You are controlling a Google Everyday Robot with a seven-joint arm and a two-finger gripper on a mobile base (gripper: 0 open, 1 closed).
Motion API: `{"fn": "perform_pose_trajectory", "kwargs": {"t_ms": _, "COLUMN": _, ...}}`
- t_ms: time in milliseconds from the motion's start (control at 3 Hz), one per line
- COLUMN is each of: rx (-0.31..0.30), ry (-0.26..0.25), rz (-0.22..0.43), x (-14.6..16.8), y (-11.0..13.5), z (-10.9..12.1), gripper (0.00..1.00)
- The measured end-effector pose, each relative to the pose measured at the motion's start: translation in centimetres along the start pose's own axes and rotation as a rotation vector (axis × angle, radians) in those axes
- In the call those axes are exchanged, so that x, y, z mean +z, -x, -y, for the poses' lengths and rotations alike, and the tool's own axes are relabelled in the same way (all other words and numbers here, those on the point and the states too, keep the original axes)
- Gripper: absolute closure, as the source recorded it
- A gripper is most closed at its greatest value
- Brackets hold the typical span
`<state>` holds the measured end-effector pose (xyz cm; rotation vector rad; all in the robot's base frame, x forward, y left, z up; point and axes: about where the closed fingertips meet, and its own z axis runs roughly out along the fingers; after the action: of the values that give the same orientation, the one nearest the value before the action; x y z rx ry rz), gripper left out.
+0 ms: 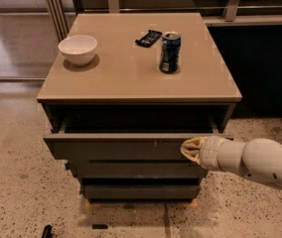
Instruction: Close top drawer
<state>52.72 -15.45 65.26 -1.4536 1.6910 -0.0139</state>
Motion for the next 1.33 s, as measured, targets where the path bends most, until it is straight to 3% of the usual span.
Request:
{"fn": "perform_pose_trajectory", "kwargs": {"t_ms": 667, "rx": -0.008, "ry": 0.011, "rz": -0.047, "x": 2.9, "y": 0.6, "z": 4.1, "gripper": 1.00}}
{"fn": "perform_pose_trajectory", "kwargs": {"t_ms": 1000, "rx": -0.011, "ry": 0.020, "rz": -0.063, "x": 3.3, "y": 0.7, "z": 4.6, "gripper": 1.00}}
{"fn": "perform_pose_trajectory", "kwargs": {"t_ms": 1333, "rx": -0.020, "ry": 0.102, "rz": -0.098, "x": 2.5, "y": 1.2, "z": 3.3, "gripper": 1.00}}
